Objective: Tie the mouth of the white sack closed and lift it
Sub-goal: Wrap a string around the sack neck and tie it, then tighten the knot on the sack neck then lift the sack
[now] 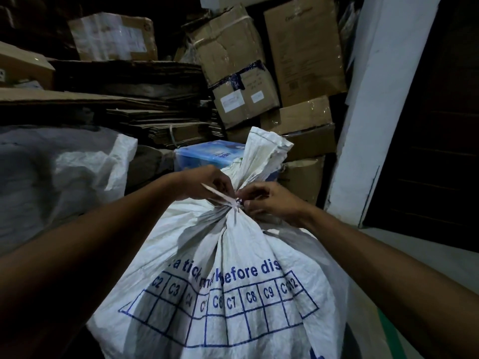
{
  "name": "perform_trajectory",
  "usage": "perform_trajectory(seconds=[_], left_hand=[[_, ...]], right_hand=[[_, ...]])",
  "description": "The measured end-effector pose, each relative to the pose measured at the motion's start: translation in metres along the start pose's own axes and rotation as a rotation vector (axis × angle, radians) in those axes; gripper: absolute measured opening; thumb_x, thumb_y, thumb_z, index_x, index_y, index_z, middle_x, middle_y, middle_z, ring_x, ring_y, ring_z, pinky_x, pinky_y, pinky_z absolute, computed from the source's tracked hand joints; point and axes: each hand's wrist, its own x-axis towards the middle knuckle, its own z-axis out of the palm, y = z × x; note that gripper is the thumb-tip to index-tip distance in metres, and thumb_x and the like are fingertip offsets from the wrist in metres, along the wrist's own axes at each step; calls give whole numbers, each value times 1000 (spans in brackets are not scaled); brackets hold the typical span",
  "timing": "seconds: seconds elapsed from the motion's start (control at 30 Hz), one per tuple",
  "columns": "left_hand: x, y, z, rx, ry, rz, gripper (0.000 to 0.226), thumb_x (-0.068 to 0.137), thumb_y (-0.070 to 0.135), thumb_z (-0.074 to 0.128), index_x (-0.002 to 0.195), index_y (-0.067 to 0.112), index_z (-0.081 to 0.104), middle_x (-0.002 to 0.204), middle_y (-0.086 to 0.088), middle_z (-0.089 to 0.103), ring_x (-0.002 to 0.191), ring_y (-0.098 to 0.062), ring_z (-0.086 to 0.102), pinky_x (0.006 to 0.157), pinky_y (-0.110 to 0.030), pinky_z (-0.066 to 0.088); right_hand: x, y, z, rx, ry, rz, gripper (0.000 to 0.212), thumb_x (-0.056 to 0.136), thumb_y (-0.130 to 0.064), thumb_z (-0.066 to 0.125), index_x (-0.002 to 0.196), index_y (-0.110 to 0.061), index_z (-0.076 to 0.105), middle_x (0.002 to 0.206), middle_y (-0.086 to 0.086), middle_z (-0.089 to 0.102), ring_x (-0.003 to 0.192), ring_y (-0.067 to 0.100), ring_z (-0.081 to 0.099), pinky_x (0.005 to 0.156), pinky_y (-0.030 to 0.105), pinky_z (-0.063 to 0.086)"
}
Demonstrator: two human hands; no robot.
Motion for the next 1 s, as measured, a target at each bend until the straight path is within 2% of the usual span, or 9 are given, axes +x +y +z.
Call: perform_trajectory(seconds=[0.07,0.13,0.2,0.37,0.5,0.63,0.8,0.93,1.0], left_hand=[[-5,-7,-1,-83,-5,36,17,91,-3,76,107,3,79,105,-24,76,91,-22,72,86,-40,64],[-9,-12,-2,-161,-13,55,16,94,-2,73,109,1,78,108,-23,76,94,-24,72,83,-33,60],[-12,-14,-1,-200,-26,71,17,97,-4,68,108,3,79,109,-19,76,97,-24,71,86,-35,58],[-16,-21,1,-261,-25,86,16,100,-1,66,111,-1,77,111,-16,77,102,-22,70,95,-43,53],[-18,-32,0,-280,27,40,18,99,-5,66,110,2,79,115,-17,77,108,-22,69,103,-44,53],[-17,-36,8,-292,152,44,13,97,-6,68,104,1,77,99,-6,78,93,-11,67,86,-25,53],[-3,-43,19,-305,324,60,23,95,-7,71,117,-10,72,118,-31,73,102,-26,67,97,-38,53],[0,-37,23,-192,388,39,12,94,-3,73,103,4,79,96,-10,80,86,-5,68,88,-24,51],[1,-34,20,-99,377,36,13,94,4,77,97,16,80,91,2,80,83,-2,71,86,-24,54]], right_hand=[[6,8,-1,-44,110,69,51,66,-44,96,107,-21,74,105,-2,80,102,20,75,97,48,60],[8,17,3,-56,187,159,69,54,-63,96,106,-22,77,100,-8,81,98,18,76,92,41,62],[9,22,13,134,93,258,62,61,-52,97,108,-14,80,101,0,82,103,26,77,94,41,62],[25,15,35,330,79,235,103,47,-40,106,134,-14,59,115,9,79,107,36,76,94,59,60],[34,14,37,238,163,90,106,58,-26,102,147,-13,47,126,-1,74,112,18,73,97,42,61],[37,3,33,0,215,-114,64,84,-12,86,134,5,52,96,-22,75,84,-12,67,74,9,50],[39,-21,30,-354,488,-288,51,86,-35,74,119,3,69,117,19,72,110,29,69,88,22,43],[31,-13,26,-169,343,-181,71,89,-21,81,148,-6,44,135,16,64,122,29,64,104,41,52],[36,-5,27,-118,380,-186,91,84,-39,85,152,-13,32,142,11,57,129,25,59,108,47,51]])
